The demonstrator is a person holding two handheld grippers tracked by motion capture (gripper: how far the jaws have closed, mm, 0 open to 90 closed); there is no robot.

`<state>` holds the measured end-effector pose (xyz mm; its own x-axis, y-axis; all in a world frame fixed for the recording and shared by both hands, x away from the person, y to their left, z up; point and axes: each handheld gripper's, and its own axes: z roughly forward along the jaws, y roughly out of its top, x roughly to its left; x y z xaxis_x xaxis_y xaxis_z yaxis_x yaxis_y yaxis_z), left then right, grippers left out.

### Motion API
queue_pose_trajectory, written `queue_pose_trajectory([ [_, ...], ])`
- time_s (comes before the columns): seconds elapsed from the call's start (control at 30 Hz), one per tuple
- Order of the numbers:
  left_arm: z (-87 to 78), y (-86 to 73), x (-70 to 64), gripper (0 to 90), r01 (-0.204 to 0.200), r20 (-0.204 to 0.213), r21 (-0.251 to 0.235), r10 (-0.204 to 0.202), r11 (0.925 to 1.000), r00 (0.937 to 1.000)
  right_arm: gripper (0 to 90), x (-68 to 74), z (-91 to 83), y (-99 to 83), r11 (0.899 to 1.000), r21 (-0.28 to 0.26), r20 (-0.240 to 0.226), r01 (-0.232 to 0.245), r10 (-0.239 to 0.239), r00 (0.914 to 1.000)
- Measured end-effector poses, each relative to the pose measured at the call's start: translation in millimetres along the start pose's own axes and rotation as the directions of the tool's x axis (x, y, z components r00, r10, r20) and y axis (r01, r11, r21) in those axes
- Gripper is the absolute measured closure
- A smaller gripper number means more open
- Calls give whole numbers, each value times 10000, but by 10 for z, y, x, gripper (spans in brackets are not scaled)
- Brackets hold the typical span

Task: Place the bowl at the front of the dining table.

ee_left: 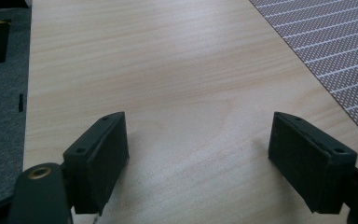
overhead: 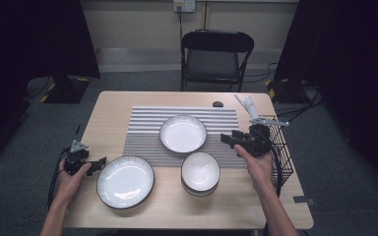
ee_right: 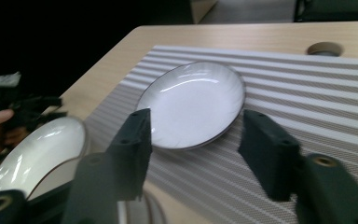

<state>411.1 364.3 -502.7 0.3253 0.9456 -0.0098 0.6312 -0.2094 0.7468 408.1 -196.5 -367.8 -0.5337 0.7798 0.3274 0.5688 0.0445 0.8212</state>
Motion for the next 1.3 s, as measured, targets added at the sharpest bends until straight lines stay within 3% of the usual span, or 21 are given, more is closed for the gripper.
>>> queue_pose_trajectory([
  [0.17,0,0,-2,196,6,4,3,-6,10000,10000,529,133,-51,-63,9985,186,-505,519,-509,9974],
  [0.3,0,0,-2,197,4,-14,0,-4,10000,10000,576,178,-35,-140,9972,388,-943,641,-602,9937],
  [0.53,0,0,-1,196,-1,-6,1,1,10000,10000,615,240,27,-204,9910,636,-1868,1178,-1042,9769],
  [0.73,-1,0,0,196,-4,-1,2,4,10000,10000,660,281,225,-286,9796,1219,-1920,1598,-1347,9721],
  [1.3,-2,0,4,194,-34,35,16,34,10000,10000,730,255,456,-372,9640,1668,-2118,2073,-1703,9624],
])
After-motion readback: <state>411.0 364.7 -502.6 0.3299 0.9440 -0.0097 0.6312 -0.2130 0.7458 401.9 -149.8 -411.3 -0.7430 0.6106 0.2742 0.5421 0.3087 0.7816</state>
